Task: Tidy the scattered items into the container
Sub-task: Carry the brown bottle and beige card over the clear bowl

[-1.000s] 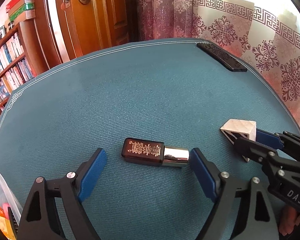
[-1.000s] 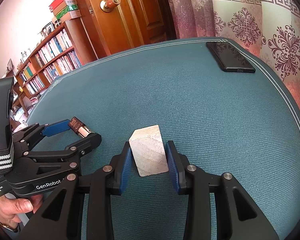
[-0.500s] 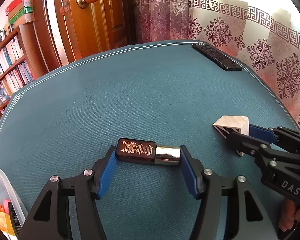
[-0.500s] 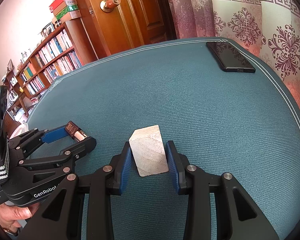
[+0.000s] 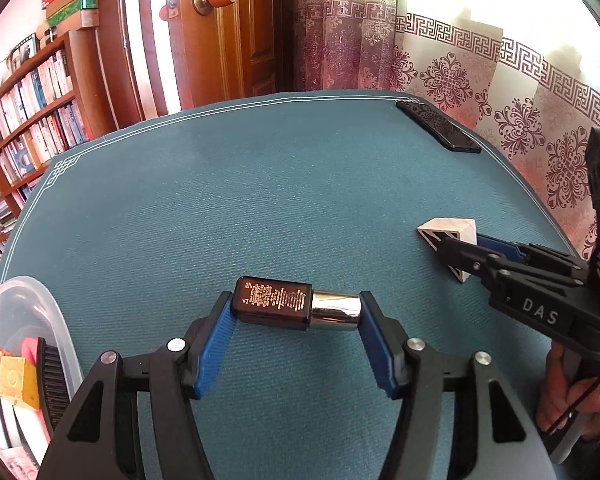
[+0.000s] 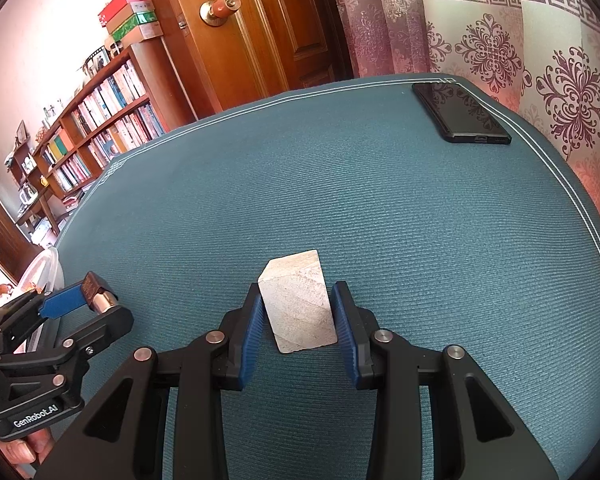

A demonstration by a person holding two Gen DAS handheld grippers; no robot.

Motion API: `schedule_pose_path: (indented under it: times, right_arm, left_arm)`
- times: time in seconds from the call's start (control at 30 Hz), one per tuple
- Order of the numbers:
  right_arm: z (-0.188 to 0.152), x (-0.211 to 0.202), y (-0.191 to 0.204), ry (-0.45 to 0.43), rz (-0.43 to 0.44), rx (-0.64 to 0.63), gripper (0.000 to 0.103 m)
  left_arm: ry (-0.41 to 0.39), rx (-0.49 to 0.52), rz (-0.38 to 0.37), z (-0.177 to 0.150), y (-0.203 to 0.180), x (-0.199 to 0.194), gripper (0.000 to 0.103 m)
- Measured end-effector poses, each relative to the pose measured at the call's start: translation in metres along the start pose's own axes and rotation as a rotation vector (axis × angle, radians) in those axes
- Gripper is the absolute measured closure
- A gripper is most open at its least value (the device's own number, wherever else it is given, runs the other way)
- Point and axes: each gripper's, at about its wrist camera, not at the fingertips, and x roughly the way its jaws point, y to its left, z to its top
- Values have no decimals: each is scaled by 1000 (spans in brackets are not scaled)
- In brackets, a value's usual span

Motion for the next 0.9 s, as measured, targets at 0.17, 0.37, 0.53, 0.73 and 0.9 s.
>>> schedule_pose_path:
  times: [0.17, 0.37, 0.53, 0.73, 0.9]
  right_arm:
    - [0, 0, 0, -1, 3, 2, 66]
    - [0, -2, -1, -3, 8, 5, 66]
    - [1, -4, -3, -10, 22, 16, 67]
    - [-1, -8, -5, -23, 32, 28, 68]
    - [-1, -9, -3, -32, 33, 29, 68]
  left_arm:
    - [-11, -8, 10, -8, -1, -16, 37]
    - [-7, -10, 19, -18, -3, -28, 37]
    - [-14, -12, 34, -25, -2, -40, 37]
    - [-29, -33, 56, -33, 6, -56, 37]
    - [-59, -54, 74, -38, 18, -76, 37]
